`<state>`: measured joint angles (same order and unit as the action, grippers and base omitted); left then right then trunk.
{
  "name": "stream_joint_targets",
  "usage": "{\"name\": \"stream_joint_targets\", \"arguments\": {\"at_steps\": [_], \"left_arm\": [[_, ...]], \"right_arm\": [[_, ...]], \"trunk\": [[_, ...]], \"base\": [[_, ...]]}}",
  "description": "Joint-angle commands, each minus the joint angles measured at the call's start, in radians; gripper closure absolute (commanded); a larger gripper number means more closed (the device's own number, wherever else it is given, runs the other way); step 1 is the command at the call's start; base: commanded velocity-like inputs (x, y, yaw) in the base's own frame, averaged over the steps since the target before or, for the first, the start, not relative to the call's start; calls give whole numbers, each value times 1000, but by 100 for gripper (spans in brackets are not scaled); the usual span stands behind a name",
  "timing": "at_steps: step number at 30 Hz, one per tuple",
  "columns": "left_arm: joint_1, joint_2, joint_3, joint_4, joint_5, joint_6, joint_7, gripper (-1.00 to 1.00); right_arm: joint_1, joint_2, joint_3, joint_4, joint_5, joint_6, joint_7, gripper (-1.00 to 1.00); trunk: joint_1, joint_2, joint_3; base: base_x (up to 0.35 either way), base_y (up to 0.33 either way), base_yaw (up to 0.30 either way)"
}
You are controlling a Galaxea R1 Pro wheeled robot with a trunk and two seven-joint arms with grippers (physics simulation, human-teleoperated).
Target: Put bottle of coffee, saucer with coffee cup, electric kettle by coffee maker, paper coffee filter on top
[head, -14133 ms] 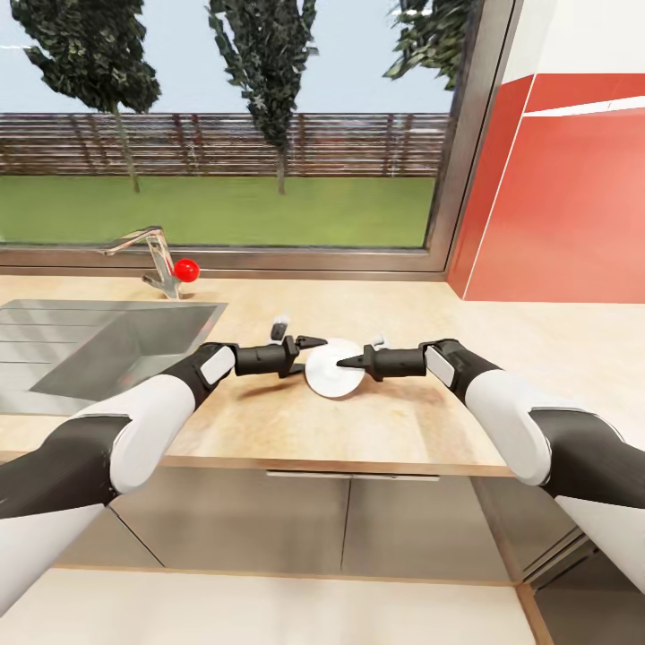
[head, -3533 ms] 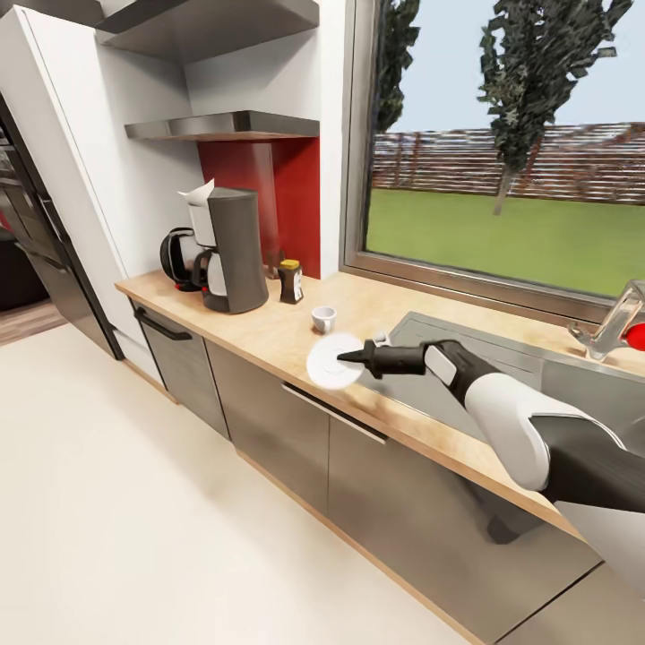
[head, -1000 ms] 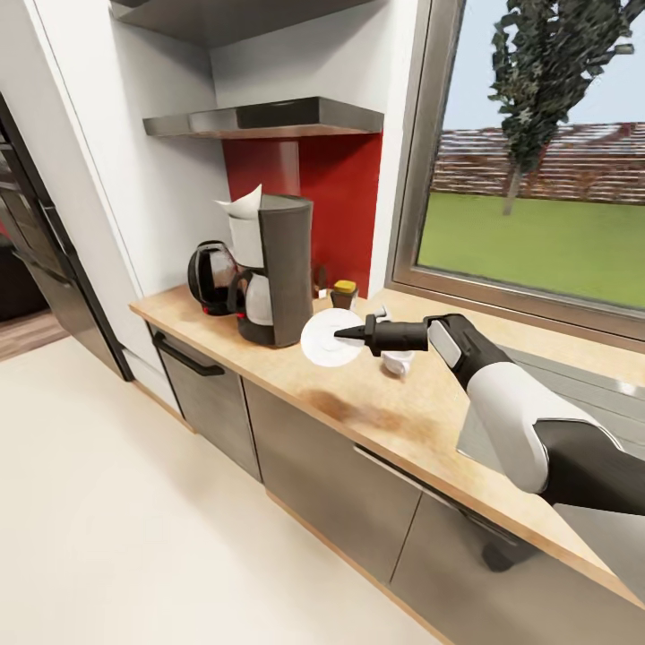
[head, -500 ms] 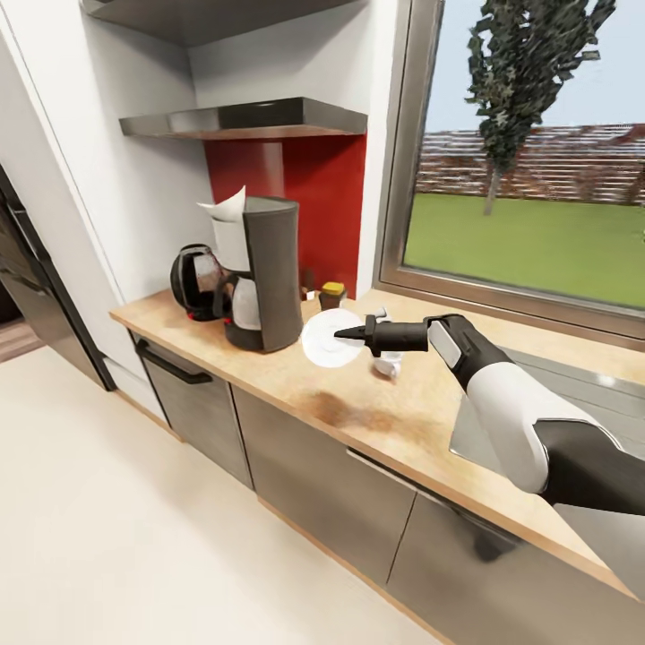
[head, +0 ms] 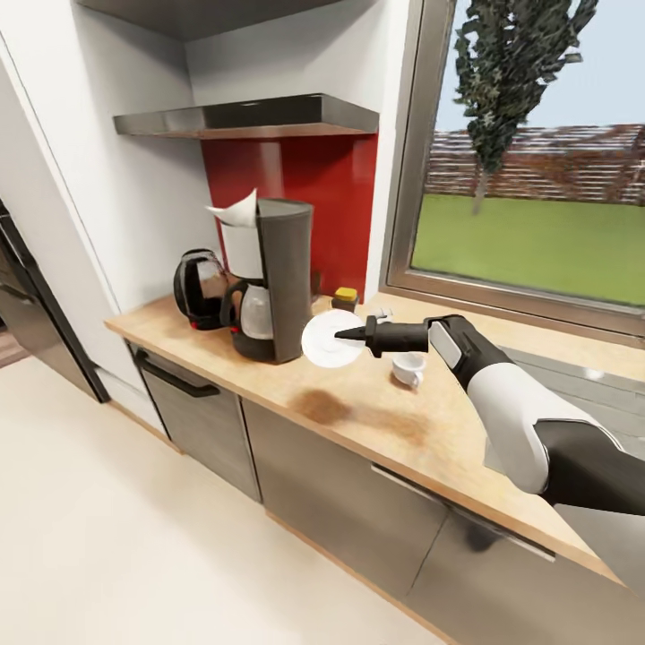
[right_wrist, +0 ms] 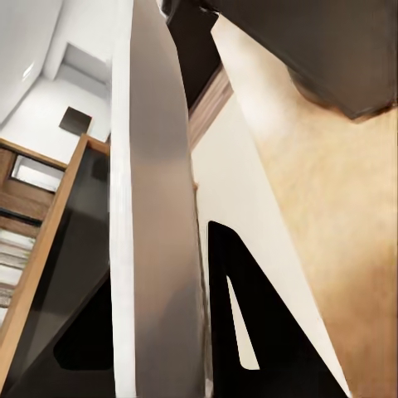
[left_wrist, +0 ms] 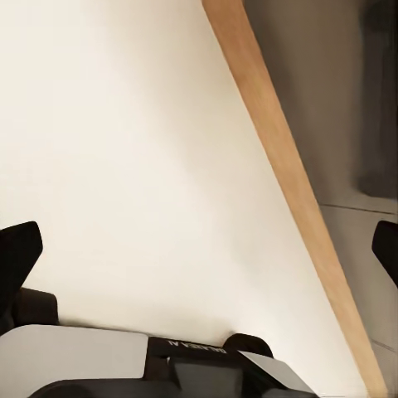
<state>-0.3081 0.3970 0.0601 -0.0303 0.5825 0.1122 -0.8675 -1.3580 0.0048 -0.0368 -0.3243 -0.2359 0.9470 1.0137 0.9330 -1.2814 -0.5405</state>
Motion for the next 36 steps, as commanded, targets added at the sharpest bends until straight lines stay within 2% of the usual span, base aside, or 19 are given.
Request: {"name": "stream_joint_targets", "arguments": {"at_steps": [1,15,26,31,36], "left_arm": [[0,0,6,0,0,10,-4,-100],[0,0,6,0,0,10,-4,-100],[0,0,6,0,0,10,-4,-100],[0,0,6,0,0,10,-4,-100],[0,0,6,0,0,10,-4,-100]], "right_arm": [[-1,0,-5,1,1,6,5,100],[0,0,-5,3,1,7,3,100],[6,-2,-5,3,1,7,3,100],[7,-3,-5,3,1,7,3,100],[7,-3,-5,5,1,7,2,100]], "trunk": [[0,-1,-1],[0,-1,-1],[0,-1,-1],[0,-1,-1],[0,-1,-1]], "base": [[11,18,-284],[30,89,-217],[150,178,-95],[27,56,-243],[-35,191,-67]]}}
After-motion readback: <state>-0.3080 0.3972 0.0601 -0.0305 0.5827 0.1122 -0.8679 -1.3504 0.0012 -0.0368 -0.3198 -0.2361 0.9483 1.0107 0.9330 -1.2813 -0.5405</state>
